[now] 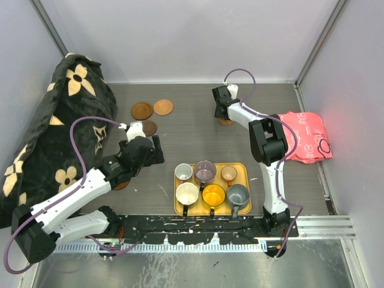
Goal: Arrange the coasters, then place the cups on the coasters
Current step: Move the coaster to the center of the board.
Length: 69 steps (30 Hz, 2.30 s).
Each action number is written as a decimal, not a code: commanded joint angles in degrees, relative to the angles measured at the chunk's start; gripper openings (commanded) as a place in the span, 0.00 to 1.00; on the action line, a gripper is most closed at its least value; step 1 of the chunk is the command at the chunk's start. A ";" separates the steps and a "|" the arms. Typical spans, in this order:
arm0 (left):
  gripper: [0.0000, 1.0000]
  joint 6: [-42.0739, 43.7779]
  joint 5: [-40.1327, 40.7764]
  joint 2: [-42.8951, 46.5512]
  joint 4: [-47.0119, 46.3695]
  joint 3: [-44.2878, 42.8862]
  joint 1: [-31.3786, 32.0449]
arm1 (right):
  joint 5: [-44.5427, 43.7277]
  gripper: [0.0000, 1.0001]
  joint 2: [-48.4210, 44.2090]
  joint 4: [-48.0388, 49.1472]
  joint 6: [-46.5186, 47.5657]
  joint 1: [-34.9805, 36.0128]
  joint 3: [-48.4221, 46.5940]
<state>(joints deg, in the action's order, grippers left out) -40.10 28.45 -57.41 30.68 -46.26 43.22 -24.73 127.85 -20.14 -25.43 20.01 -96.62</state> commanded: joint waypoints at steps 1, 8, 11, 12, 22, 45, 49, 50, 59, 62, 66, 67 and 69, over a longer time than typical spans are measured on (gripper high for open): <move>0.98 -0.61 0.29 0.88 -1.28 0.29 -0.04 | 1.16 0.46 -2.04 1.42 -0.05 0.23 -0.41; 0.98 -0.43 0.39 0.74 -1.19 0.12 -0.03 | 2.34 0.47 1.52 0.87 0.27 0.29 -4.09; 0.98 -0.27 0.61 0.52 -1.12 -0.06 -0.03 | 3.08 0.47 2.66 0.61 0.47 0.28 -5.64; 0.98 -0.28 0.65 0.52 -1.14 -0.06 -0.01 | 3.31 0.47 2.84 0.55 0.40 0.23 -5.94; 0.98 -0.07 0.91 -0.03 -1.30 -0.05 0.00 | 4.56 0.47 3.97 0.38 0.74 0.29 -8.17; 0.98 2.67 4.32 0.45 -6.26 0.41 -0.04 | 4.99 0.49 -9.54 2.73 2.68 1.15 -3.02; 1.00 4.55 6.84 -1.81 -11.58 -0.40 -0.11 | 4.81 0.50 -15.55 2.65 2.58 1.80 1.11; 0.99 5.03 7.25 -2.79 -12.60 -0.94 -0.13 | 4.98 0.49 -17.07 2.65 2.36 1.83 2.51; 0.90 7.38 7.71 -21.29 -13.52 -14.32 -3.33 | 3.38 0.50 -32.45 3.91 2.32 2.27 17.87; 0.90 7.58 6.37 -29.12 -13.73 -20.80 -5.51 | 3.28 0.50 -37.04 4.86 2.27 2.24 22.51; 0.91 8.66 5.24 -39.45 -13.16 -30.04 -7.90 | 2.67 0.50 -41.93 5.53 2.04 2.15 27.75; 0.91 8.87 5.25 -42.34 -12.42 -32.56 -8.47 | 2.78 0.50 -42.95 5.55 1.93 2.15 28.59; 0.91 8.98 4.48 -47.57 -11.03 -37.82 -9.84 | 3.29 0.50 -44.43 5.49 1.88 2.16 30.16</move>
<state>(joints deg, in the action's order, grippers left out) -32.51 33.67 -98.32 19.70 -75.55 35.48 -20.69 88.60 -17.61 -23.68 22.26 -68.25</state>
